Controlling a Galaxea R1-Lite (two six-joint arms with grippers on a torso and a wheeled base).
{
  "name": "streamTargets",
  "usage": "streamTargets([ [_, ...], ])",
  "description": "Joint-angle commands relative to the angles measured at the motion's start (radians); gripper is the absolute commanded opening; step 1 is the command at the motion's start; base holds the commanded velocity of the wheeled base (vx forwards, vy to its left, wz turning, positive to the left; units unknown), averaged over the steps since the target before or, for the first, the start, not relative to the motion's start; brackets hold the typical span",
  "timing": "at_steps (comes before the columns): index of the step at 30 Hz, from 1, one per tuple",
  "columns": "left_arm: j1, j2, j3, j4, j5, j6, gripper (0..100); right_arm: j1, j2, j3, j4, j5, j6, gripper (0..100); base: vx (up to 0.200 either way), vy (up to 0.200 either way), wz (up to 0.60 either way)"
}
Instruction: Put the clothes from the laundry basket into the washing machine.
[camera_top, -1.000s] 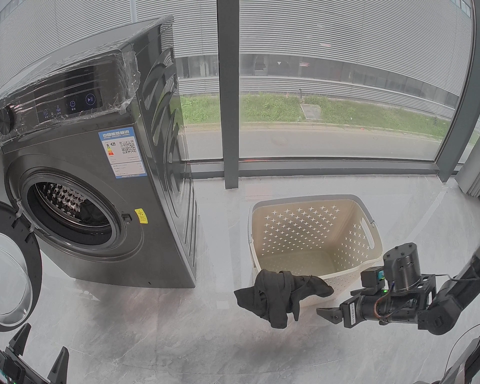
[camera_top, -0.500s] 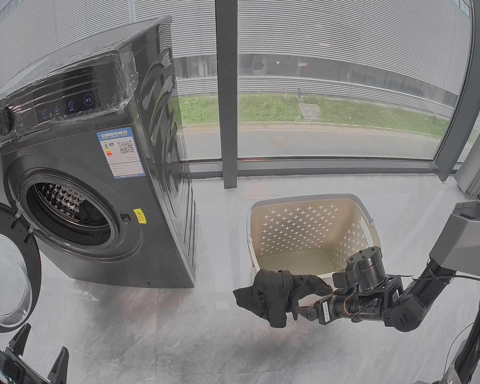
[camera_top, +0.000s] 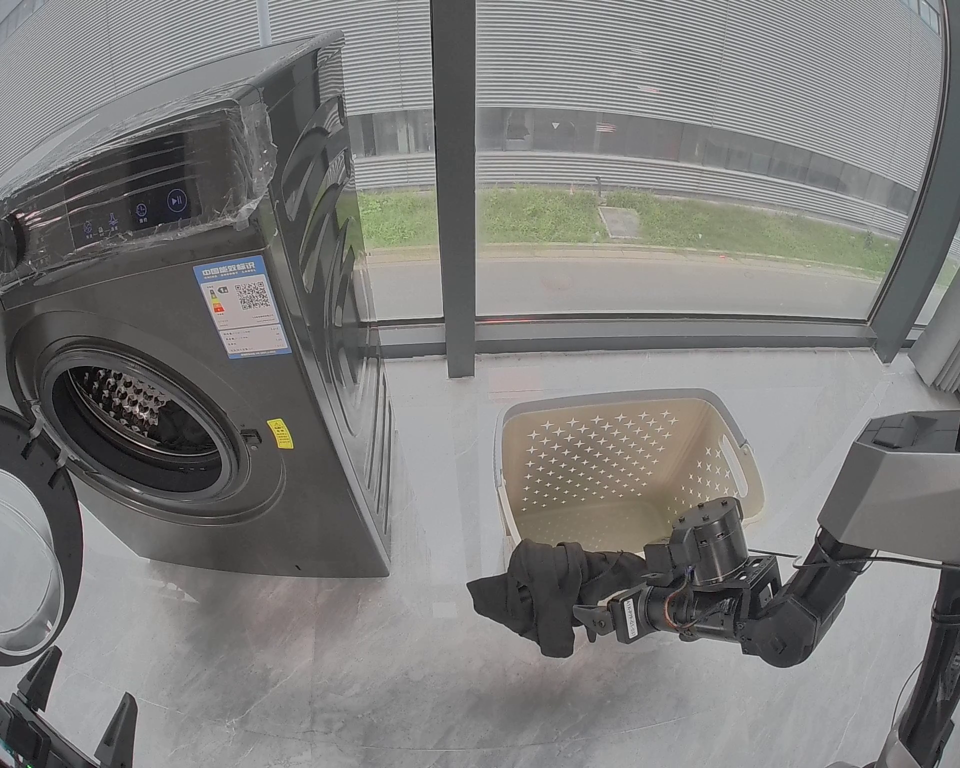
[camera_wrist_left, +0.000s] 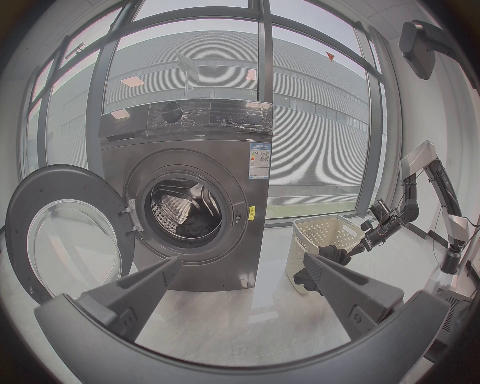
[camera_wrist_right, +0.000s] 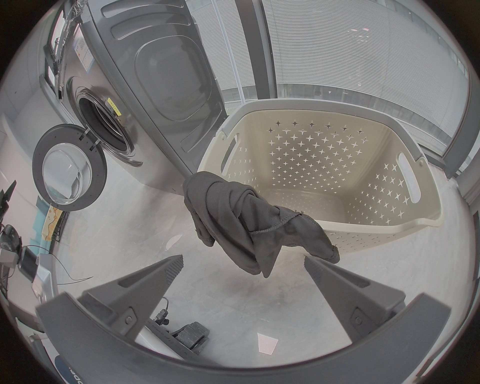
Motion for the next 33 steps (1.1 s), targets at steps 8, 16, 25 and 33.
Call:
streamTargets([
  [8,0.000,-0.016,0.016,-0.001,0.001,-0.003,100,0.013,0.014,-0.017,-0.002,0.000,0.000,100,0.075,0.000,0.00],
  [16,0.000,-0.016,0.016,0.000,0.001,-0.005,100,0.016,0.035,-0.028,-0.020,0.000,-0.002,100,0.000,0.000,0.00],
  [25,0.000,-0.016,0.016,0.000,0.001,-0.002,100,0.039,0.052,-0.026,-0.023,0.002,-0.002,100,0.000,0.000,0.00],
  [33,0.000,-0.016,0.016,0.000,0.001,-0.003,100,0.039,0.063,-0.032,-0.036,0.002,-0.004,100,-0.075,0.000,0.00],
])
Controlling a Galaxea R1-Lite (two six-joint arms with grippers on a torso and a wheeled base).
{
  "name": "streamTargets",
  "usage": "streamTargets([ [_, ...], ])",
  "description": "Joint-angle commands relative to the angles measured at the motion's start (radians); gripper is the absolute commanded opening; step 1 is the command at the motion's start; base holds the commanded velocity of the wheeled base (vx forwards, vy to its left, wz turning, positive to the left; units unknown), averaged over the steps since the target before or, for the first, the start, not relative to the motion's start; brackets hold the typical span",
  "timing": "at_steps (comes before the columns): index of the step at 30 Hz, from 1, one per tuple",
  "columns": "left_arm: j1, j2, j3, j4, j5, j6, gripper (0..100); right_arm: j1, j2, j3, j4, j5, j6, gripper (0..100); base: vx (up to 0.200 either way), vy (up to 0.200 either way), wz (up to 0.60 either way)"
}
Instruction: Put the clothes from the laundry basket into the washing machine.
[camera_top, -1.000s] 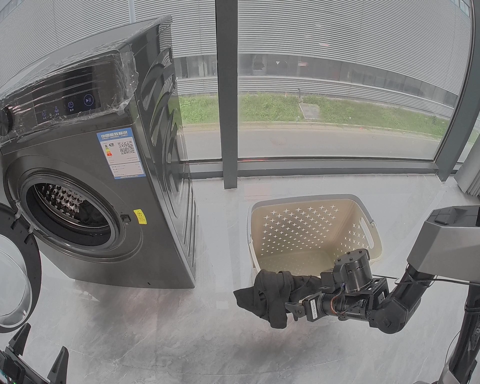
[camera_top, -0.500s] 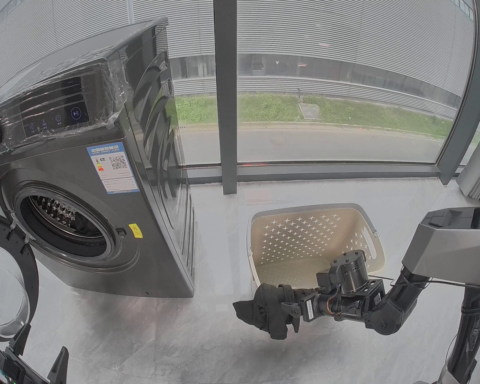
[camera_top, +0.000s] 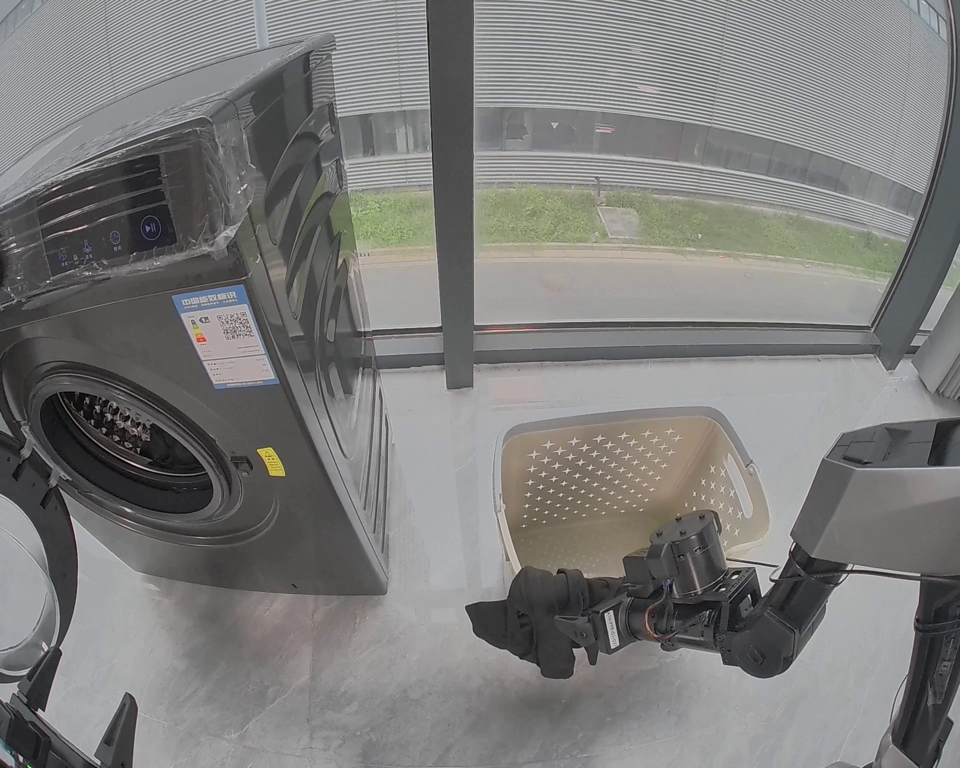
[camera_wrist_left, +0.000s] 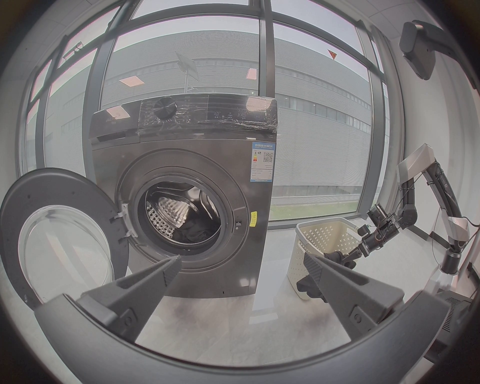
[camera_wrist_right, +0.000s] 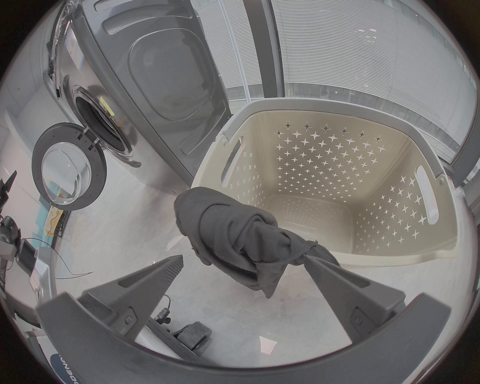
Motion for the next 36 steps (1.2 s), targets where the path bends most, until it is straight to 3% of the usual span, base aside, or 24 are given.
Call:
streamTargets([
  [1,0.000,-0.016,0.016,-0.001,0.000,-0.002,100,0.000,0.006,-0.004,-0.015,0.000,-0.001,100,0.000,0.000,0.00],
  [23,0.000,-0.016,0.016,0.000,0.006,-0.005,100,-0.017,0.068,-0.098,-0.041,0.014,-0.021,100,0.000,0.000,0.00],
  [36,0.000,-0.016,0.016,0.000,0.005,-0.005,100,-0.026,0.149,-0.133,-0.141,0.042,-0.040,100,0.000,0.000,0.00],
])
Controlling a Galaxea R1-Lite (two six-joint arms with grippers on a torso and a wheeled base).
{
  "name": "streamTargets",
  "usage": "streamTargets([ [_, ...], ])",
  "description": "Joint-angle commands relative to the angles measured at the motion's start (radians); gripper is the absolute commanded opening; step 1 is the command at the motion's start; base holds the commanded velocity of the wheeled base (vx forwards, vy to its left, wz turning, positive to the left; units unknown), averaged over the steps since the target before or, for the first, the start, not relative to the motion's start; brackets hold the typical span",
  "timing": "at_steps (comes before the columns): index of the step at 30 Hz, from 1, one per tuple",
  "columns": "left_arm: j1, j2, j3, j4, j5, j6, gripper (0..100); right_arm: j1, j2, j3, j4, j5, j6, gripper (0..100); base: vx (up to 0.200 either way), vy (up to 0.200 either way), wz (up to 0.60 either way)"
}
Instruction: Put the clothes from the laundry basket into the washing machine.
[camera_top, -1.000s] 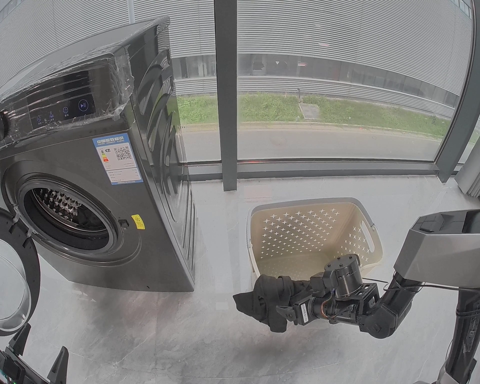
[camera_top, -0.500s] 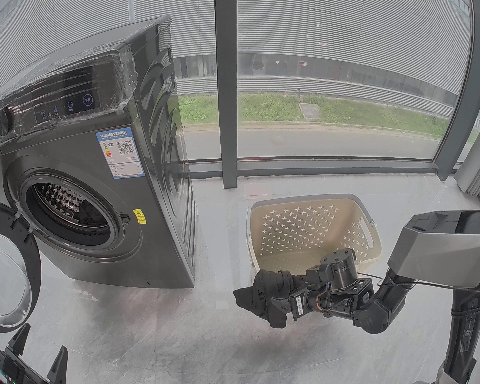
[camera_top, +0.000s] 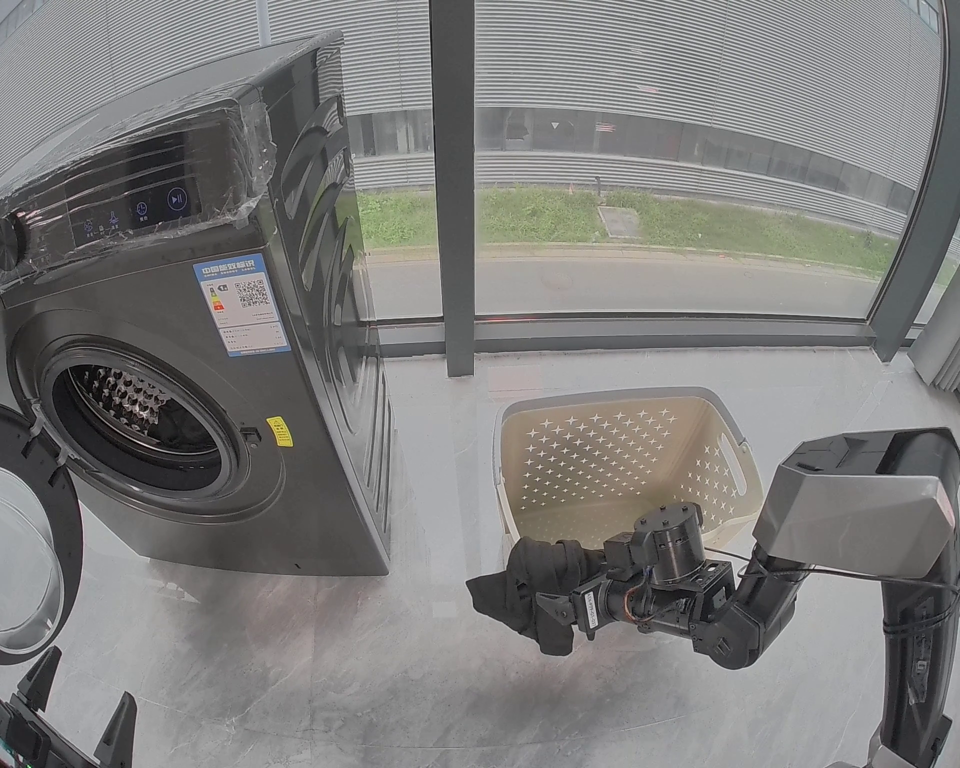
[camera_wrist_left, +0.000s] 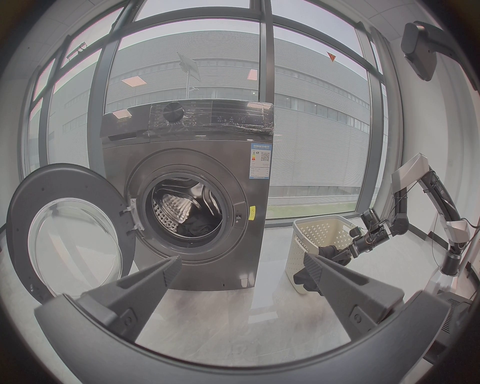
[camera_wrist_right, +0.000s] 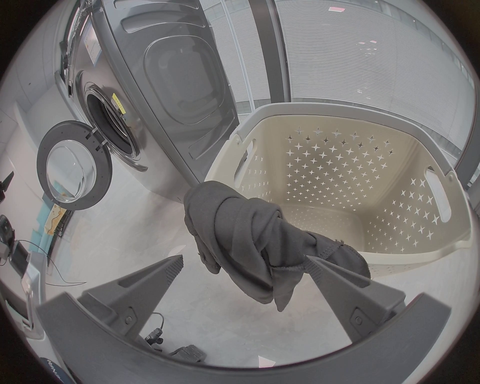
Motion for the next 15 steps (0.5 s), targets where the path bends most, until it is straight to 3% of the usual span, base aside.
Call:
streamTargets([
  [1,0.000,-0.016,0.016,0.000,0.000,0.001,100,-0.001,0.029,-0.025,-0.038,0.009,-0.003,100,0.000,0.000,0.00],
  [9,0.000,-0.016,0.016,0.000,0.002,-0.001,100,-0.001,0.063,-0.045,-0.049,0.011,-0.003,100,0.000,0.000,0.00],
  [10,0.000,-0.016,0.016,0.000,0.002,0.001,100,-0.001,0.066,-0.048,-0.052,0.011,-0.003,0,0.000,0.000,0.00],
  [15,0.000,-0.016,0.016,0.000,0.002,-0.001,100,-0.001,0.066,-0.054,-0.070,0.014,-0.003,0,0.000,0.000,0.00],
])
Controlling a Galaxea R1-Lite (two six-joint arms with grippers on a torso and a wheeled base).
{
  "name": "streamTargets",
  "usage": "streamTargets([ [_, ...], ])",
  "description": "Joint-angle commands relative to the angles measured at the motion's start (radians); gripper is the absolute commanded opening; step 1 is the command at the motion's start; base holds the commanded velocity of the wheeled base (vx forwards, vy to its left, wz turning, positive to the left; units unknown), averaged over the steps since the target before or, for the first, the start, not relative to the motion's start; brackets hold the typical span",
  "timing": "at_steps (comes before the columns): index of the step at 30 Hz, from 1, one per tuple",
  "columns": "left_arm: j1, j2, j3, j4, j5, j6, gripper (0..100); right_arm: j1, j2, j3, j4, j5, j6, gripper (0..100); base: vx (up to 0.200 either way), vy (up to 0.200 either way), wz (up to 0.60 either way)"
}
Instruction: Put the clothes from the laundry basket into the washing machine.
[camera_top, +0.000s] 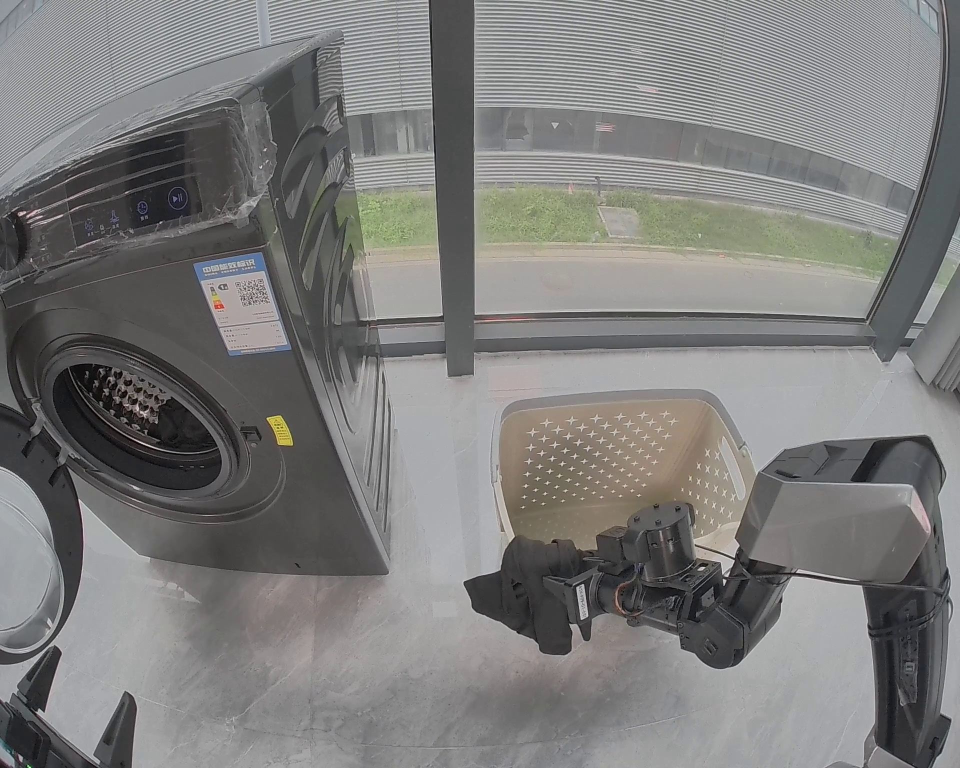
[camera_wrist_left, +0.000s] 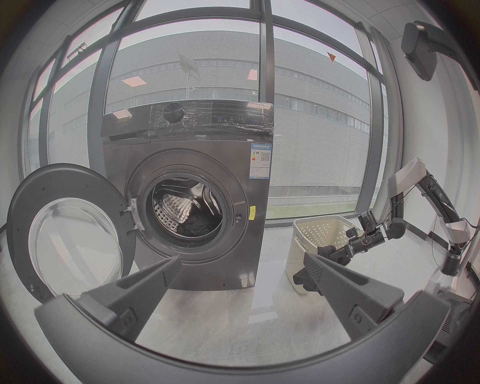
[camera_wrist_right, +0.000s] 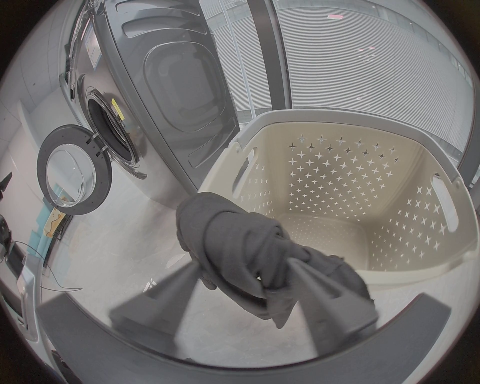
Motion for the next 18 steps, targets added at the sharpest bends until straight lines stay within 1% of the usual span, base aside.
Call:
streamTargets([
  [1,0.000,-0.016,0.016,0.000,0.001,-0.001,100,0.001,0.005,-0.001,-0.001,0.005,0.000,0,0.000,0.000,0.00],
  [6,0.000,-0.016,0.016,0.000,0.001,-0.001,100,-0.001,-0.009,0.005,-0.002,0.005,0.000,0,0.000,0.000,0.00],
  [13,0.000,-0.016,0.016,0.000,0.001,-0.001,100,0.003,-0.043,0.049,-0.030,0.005,0.000,0,0.000,0.000,0.00],
  [14,0.000,-0.016,0.016,0.000,-0.001,0.000,100,0.007,-0.089,0.097,-0.031,0.005,0.000,0,0.000,0.000,0.00],
  [18,0.000,-0.016,0.016,0.000,-0.002,0.005,100,-0.001,-0.109,0.123,-0.033,0.005,0.002,0,0.000,0.000,0.00],
])
